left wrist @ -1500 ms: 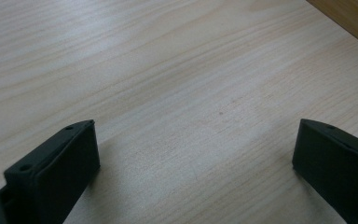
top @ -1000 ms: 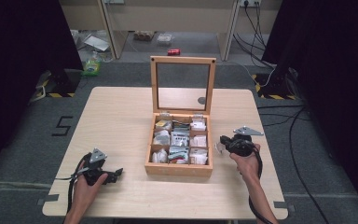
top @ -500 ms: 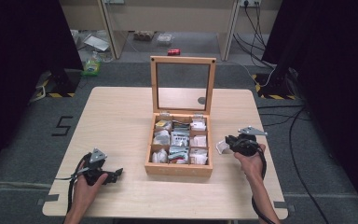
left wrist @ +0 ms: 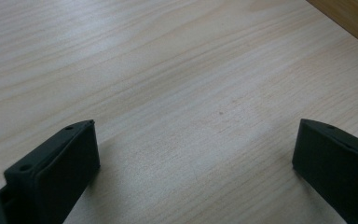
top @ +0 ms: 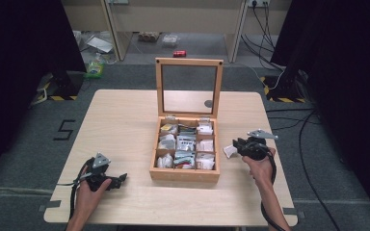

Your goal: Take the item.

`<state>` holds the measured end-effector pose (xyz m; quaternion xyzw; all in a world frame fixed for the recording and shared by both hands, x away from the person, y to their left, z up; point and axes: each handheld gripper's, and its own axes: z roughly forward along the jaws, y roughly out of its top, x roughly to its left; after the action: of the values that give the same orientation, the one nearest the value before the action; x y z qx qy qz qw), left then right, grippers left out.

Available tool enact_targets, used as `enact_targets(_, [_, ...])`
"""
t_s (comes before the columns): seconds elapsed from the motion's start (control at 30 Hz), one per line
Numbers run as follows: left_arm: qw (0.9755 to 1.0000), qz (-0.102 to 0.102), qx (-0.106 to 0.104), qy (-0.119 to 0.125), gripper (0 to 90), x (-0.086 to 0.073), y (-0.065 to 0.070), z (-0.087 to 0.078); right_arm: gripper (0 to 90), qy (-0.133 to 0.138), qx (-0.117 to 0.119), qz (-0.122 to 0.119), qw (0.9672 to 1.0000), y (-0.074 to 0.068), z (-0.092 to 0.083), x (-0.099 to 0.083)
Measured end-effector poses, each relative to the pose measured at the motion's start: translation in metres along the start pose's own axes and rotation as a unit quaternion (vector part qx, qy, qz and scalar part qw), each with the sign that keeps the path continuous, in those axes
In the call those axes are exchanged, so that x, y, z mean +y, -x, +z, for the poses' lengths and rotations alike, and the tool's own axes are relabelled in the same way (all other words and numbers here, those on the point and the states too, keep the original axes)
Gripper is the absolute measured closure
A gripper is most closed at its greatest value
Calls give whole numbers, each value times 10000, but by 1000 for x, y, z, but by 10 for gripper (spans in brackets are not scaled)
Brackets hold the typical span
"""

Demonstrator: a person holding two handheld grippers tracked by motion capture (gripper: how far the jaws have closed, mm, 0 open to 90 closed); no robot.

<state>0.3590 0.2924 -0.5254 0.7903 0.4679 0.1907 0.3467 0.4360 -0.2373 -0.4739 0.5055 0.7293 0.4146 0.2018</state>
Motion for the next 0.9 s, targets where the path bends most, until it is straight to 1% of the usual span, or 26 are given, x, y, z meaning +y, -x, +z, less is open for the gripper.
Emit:
enact_targets(0.1, [10000, 3, -3, 0, 0, 0, 0, 0, 609, 48, 27, 49, 10000, 0, -1, 2])
enact_targets(0.2, [10000, -1, -3, 3, 0, 0, 0, 0, 531, 133, 90, 204, 9997, 0, -2, 5])
enact_targets(0.33, [10000, -3, -4, 3, 0, 0, 0, 0, 452, 197, 137, 309, 9992, -1, -4, 9])
enact_targets(0.43, [10000, -4, -6, 3, 0, 0, 0, 0, 400, 150, 194, 433, 9988, -2, -4, 10])
enact_targets(0.5, [10000, -3, -6, 2, 0, 0, 0, 0, 370, 120, 219, 455, 9987, -3, -4, 11])
enact_targets(0.67, [10000, -4, -7, 3, 0, 0, 0, 0, 325, 48, 271, 584, 9979, -5, -2, 13])
enact_targets(0.9, [10000, -3, -6, 3, 0, 0, 0, 0, 292, 81, 348, 598, 9976, -8, -2, 15])
